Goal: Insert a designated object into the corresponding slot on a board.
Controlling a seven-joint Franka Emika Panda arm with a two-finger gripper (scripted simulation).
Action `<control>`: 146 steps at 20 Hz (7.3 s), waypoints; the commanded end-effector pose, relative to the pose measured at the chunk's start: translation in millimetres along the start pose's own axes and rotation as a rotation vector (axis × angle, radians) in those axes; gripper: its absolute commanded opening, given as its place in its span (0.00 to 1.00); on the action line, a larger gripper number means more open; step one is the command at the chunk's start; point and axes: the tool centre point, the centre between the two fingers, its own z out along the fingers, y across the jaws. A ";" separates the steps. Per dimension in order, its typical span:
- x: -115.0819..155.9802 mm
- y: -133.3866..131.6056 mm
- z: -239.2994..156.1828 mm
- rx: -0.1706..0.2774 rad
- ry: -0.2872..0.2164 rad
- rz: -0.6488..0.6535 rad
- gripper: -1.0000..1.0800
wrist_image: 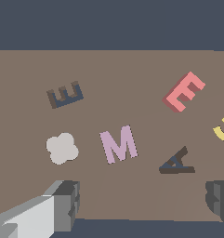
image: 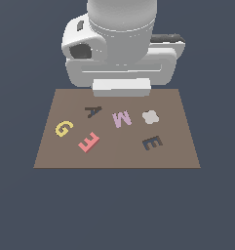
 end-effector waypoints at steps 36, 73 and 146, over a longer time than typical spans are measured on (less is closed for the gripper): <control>87.6 93.0 106.6 -0.001 0.038 0.700 0.96; 93.9 94.7 128.2 -0.001 0.038 0.664 0.00; 91.1 -100.9 121.2 -0.042 0.010 -1.862 0.00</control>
